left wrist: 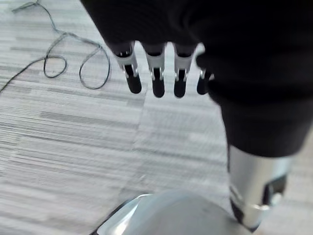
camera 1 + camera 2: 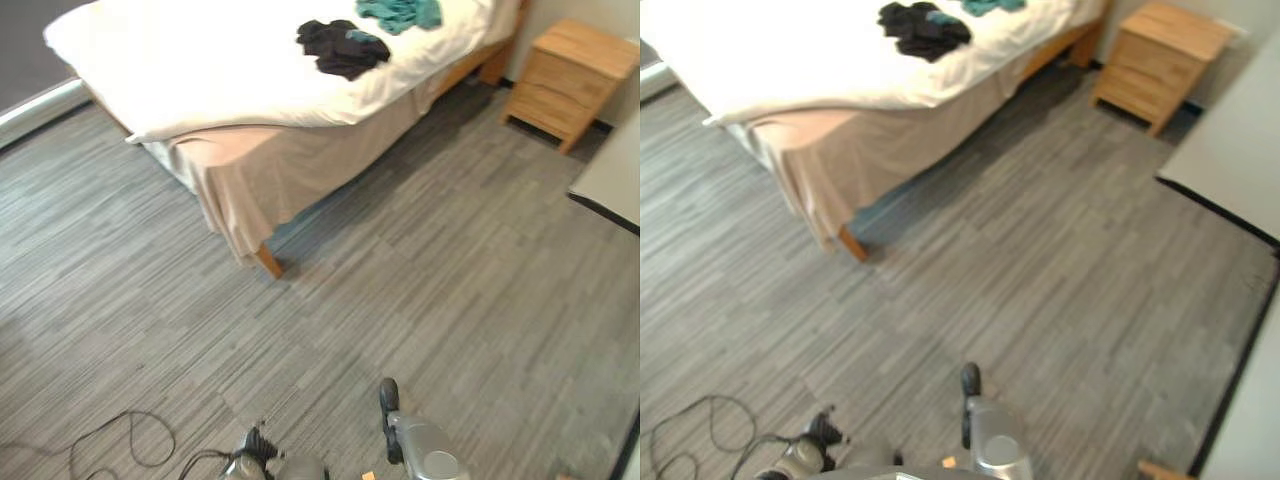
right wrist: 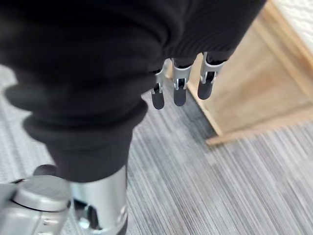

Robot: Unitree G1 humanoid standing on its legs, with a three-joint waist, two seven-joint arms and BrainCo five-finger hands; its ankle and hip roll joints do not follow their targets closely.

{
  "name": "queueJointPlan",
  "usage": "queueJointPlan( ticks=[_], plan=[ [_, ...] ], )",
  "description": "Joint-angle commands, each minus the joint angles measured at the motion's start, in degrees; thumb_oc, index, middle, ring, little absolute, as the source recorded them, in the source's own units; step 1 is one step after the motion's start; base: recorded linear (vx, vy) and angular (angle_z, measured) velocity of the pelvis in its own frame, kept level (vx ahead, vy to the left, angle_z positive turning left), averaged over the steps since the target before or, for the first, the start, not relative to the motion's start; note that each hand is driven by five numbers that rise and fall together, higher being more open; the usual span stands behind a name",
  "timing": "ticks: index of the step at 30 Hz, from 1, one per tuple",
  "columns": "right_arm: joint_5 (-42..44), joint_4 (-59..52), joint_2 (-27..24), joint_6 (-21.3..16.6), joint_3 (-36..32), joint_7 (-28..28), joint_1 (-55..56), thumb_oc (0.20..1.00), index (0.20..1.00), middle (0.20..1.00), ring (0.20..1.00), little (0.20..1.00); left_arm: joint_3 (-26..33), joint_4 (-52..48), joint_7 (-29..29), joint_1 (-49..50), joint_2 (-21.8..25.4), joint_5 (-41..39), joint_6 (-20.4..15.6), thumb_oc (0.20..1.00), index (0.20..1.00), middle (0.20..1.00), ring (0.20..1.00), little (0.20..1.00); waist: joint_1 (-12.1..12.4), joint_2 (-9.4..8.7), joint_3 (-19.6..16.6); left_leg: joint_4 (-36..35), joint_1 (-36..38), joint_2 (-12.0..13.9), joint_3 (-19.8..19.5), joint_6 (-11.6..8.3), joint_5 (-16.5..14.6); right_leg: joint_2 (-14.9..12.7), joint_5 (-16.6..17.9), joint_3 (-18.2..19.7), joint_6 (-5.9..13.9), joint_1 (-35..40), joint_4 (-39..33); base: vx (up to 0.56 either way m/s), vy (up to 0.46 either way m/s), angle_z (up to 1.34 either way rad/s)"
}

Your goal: Tidy up the quilt and then pick up the clothes from the bed and put them into the laundry hamper.

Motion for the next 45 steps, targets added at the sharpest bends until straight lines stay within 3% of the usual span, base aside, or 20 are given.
queueJointPlan(
  ticks=[1,2,5,7,10,11,12,13,16,17,20,21,22,23,29,32,33,36,40,45],
  plan=[
    [0.28,-1.16,-2.46,-0.66,1.41,-3.5,-3.66,1.0,1.0,1.0,1.0,1.0,-1.39,-2.28,4.38,-3.25,2.58,-4.83,0.16,1.0,1.0,1.0,1.0,1.0,0.1,-2.02,4.7,0.05,3.25,1.27,10.54,5.62,1.16,-1.98,-6.76,2.79,6.59,4.08,-3.14,0.53,-0.199,-0.22],
    [1.57,-2.37,-2.69,-0.95,1.1,-4.34,-4.39,1.0,1.0,1.0,1.0,1.0,-0.58,-3.11,5.83,-3.61,2.34,-7.32,-0.34,1.0,1.0,1.0,1.0,1.0,1.44,-2.77,4.79,-4.4,-0.77,3.36,14.74,5.92,-1.11,-2.59,-8.61,1.98,6.69,8.74,-4.95,0.5,-0.016,0.06],
    [3.54,-6.03,-3.07,-2.0,0.94,-5.47,-5.52,1.0,1.0,1.0,1.0,1.0,-0.6,-4.23,6.96,-2.64,2.13,-7.33,-0.7,1.0,1.0,1.0,1.0,1.0,3.18,-2.74,3.21,-25.19,-3.04,1.46,18.05,6.64,-1.18,-2.88,-11.24,1.98,8.16,14.04,-6.71,0.6,0.119,0.3],
    [4.11,-6.72,-2.79,-2.67,0.55,-5.64,-5.53,1.0,1.0,1.0,1.0,1.0,-0.67,-3.67,6.81,-2.33,2.15,-6.04,-0.4,1.0,1.0,1.0,1.0,1.0,4.08,-2.19,2.05,-40.22,-2.19,1.93,20.81,5.59,3.66,-2.38,-13.81,0.81,9.25,17.93,-7.03,0.56,0.158,0.14],
    [3.99,-6.0,-2.41,-2.68,0.37,-5.73,-5.95,1.0,1.0,1.0,1.0,1.0,-0.51,-2.3,6.54,-1.49,2.28,-5.01,0.14,1.0,1.0,1.0,1.0,1.0,4.68,-2.23,0.67,-45.81,-0.33,2.99,23.1,5.97,4.31,-1.99,-16.05,0.06,10.11,20.29,-5.49,0.42,0.138,0.04],
    [3.88,-5.79,-1.7,-3.01,0.27,-5.51,-5.77,1.0,1.0,1.0,1.0,1.0,-0.32,-1.18,6.52,-0.71,1.95,-4.79,0.39,1.0,1.0,1.0,1.0,1.0,4.99,-2.53,-0.15,-46.81,1.15,2.0,22.35,7.24,4.09,-2.51,-15.75,-0.74,11.1,20.08,-0.9,0.44,0.246,-0.35],
    [4.52,-6.44,-0.02,-2.86,-0.63,-5.95,-5.32,1.0,1.0,1.0,1.0,1.0,-0.3,0.39,6.58,-0.18,1.9,-3.86,1.3,1.0,1.0,1.0,1.0,1.0,4.11,-3.29,-0.23,-48.88,5.11,-0.53,21.44,9.42,2.74,-4.75,-11.02,-1.64,13.6,14.74,15.5,0.54,0.327,-0.2],
    [4.48,-7.11,0.75,-2.85,-0.46,-5.75,-5.28,1.0,1.0,1.0,1.0,1.0,-0.39,1.31,6.3,0.01,2.15,-2.62,1.89,1.0,1.0,1.0,1.0,1.0,3.12,-3.28,0.44,-50.71,8.1,-1.21,21.8,10.42,1.95,-5.99,-6.76,-1.11,14.9,11.04,23.6,0.33,0.241,0.1],
    [4.77,-8.8,1.99,-2.97,0.08,-5.54,-5.99,1.0,1.0,1.0,1.0,1.0,-0.38,2.65,5.66,0.34,3.34,-0.47,2.78,1.0,1.0,1.0,1.0,1.0,2.02,-2.6,1.22,-53.13,11.67,-0.29,21.53,11.04,1.3,-7.52,-3.25,-0.14,15.19,2.45,35.73,0.27,0.118,0.54],
    [4.22,-9.02,2.36,-2.77,0.87,-5.36,-6.46,1.0,1.0,1.0,1.0,1.0,-0.62,2.92,5.31,0.31,4.27,0.33,2.8,1.0,1.0,1.0,1.0,1.0,1.75,-1.98,1.89,-53.13,13.53,0.13,20.24,11.03,0.59,-9.42,-4.36,-1.71,14.09,-0.36,34.73,0.46,0.018,0.81],
    [3.91,-9.32,2.55,-2.7,1.44,-5.17,-6.71,1.0,1.0,1.0,1.0,1.0,-0.84,2.76,5.33,0.07,5.03,0.31,2.6,1.0,1.0,1.0,1.0,1.0,1.41,-2.24,2.5,-53.13,15.01,-0.11,19.09,10.33,-0.11,-8.44,-6.89,-1.64,13.14,-0.82,25.82,0.3,-0.093,0.82],
    [3.34,-9.13,2.28,-2.67,2.04,-5.0,-7.01,1.0,1.0,1.0,1.0,1.0,-0.94,2.37,5.42,-0.46,5.84,0.58,2.35,1.0,1.0,1.0,1.0,1.0,0.97,-3.08,2.47,-53.13,15.71,-0.77,17.56,9.12,-1.37,-7.17,-6.89,0.12,13.55,0.21,9.08,0.33,-0.194,0.69],
    [3.34,-9.12,2.29,-2.67,2.04,-5.0,-7.03,1.0,1.0,1.0,1.0,1.0,-0.94,2.37,5.41,-0.47,5.85,0.59,2.35,1.0,1.0,1.0,1.0,1.0,0.94,-3.01,2.43,-53.13,15.63,-0.67,17.53,9.09,-1.31,-7.06,-6.62,0.03,13.51,0.34,8.67,0.49,-0.356,0.58],
    [2.72,-7.97,2.03,-2.38,2.39,-4.82,-7.31,1.0,1.0,1.0,1.0,1.0,-0.65,2.31,5.65,-1.61,6.45,0.73,2.11,1.0,1.0,1.0,1.0,1.0,0.22,-3.7,2.07,-53.13,16.55,-1.1,15.31,7.7,-3.28,-6.67,-3.04,3.5,15.39,0.46,-4.06,0.26,-0.209,0.57],
    [1.64,-6.81,1.86,-2.42,3.04,-4.61,-6.89,1.0,1.0,1.0,1.0,1.0,1.42,1.59,6.61,-1.22,7.16,-1.49,0.74,1.0,1.0,1.0,1.0,1.0,0.05,-3.47,0.31,-52.95,20.15,-0.34,13.64,6.48,-5.34,-6.72,-0.84,4.44,15.26,1.43,-7.08,0.33,-0.237,0.69],
    [0.88,-7.9,-0.14,-2.82,3.38,-4.59,-6.88,1.0,1.0,1.0,1.0,1.0,2.5,-2.4,7.8,-1.09,7.71,-5.05,-1.06,1.0,1.0,1.0,1.0,1.0,0.05,-2.3,1.42,-39.47,15.58,0.5,11.61,5.08,-7.79,-6.4,-2.29,3.74,13.52,3.91,-6.88,0.21,-0.3,0.29],
    [1.46,-9.33,-2.8,-3.34,2.34,-5.76,-7.72,1.0,1.0,1.0,1.0,1.0,0.68,-12.17,9.74,-3.08,9.83,-6.18,-3.07,1.0,1.0,1.0,1.0,1.0,0.19,-2.33,4.75,-26.0,6.51,2.33,11.56,3.19,-4.2,-7.18,-3.84,1.67,11.61,6.01,-6.94,-0.04,-0.257,0.45],
    [2.59,-10.9,-4.14,-3.85,1.02,-6.96,-7.14,1.0,1.0,1.0,1.0,1.0,0.32,-24.35,10.85,-2.61,13.22,-6.28,-5.35,1.0,1.0,1.0,1.0,1.0,0.35,-2.07,5.64,-27.56,3.29,2.43,13.17,3.58,-3.18,-7.1,-5.07,0.4,11.07,6.8,-7.36,0.03,-0.125,0.78],
    [3.18,-12.67,-5.84,-4.83,-1.4,-6.03,-4.09,1.0,1.0,1.0,1.0,1.0,7.73,-44.44,13.05,2.04,20.68,-7.71,-9.81,1.0,1.0,1.0,1.0,1.0,0.35,1.02,4.25,-43.93,7.62,0.96,13.9,4.35,-0.73,-5.08,-6.03,0.38,11.82,7.08,-7.55,0.19,0.072,-0.21],
    [3.04,-11.35,-5.82,-4.62,-2.23,-6.06,-4.24,1.0,1.0,1.0,1.0,1.0,11.39,-50.78,15.18,-2.86,24.87,-6.87,-9.96,1.0,1.0,1.0,1.0,1.0,-0.45,1.26,3.64,-47.59,6.86,0.15,15.46,4.27,0.18,-5.49,-5.2,0.43,11.94,4.29,-7.48,0.02,0.033,-0.08]
  ],
)
